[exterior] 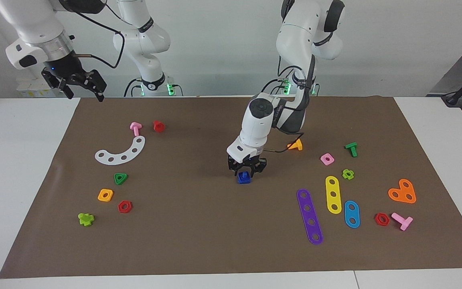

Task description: Unscrew and place screws in storage area

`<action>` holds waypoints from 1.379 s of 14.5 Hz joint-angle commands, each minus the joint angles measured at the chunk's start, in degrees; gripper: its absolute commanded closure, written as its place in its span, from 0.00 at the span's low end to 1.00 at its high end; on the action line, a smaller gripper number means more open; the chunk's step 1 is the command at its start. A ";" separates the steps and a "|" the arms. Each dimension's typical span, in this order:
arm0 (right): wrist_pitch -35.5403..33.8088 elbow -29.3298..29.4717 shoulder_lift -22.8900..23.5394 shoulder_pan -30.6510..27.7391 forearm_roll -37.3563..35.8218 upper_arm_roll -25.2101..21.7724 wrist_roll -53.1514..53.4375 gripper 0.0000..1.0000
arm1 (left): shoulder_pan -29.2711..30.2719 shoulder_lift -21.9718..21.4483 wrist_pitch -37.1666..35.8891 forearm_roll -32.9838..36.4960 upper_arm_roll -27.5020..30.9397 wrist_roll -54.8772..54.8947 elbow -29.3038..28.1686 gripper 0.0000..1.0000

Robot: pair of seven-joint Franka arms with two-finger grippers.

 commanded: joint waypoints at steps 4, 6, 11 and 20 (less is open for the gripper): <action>-0.05 -1.55 -1.57 -0.47 0.92 0.25 0.36 0.00 | -1.38 -0.67 3.11 -0.29 1.16 0.30 -2.70 0.35; -0.05 -1.64 -1.57 -0.38 0.92 0.25 0.36 0.00 | -1.38 -0.58 3.37 -0.29 1.16 0.12 -3.05 0.37; 0.13 -2.16 -1.83 -0.20 1.01 0.34 0.45 0.00 | -1.64 -0.40 3.99 -0.29 1.16 0.12 -3.40 0.42; 0.48 -2.60 -2.19 -0.99 1.01 0.25 0.36 0.00 | -1.38 -0.05 3.20 -0.38 1.16 0.12 -1.47 0.56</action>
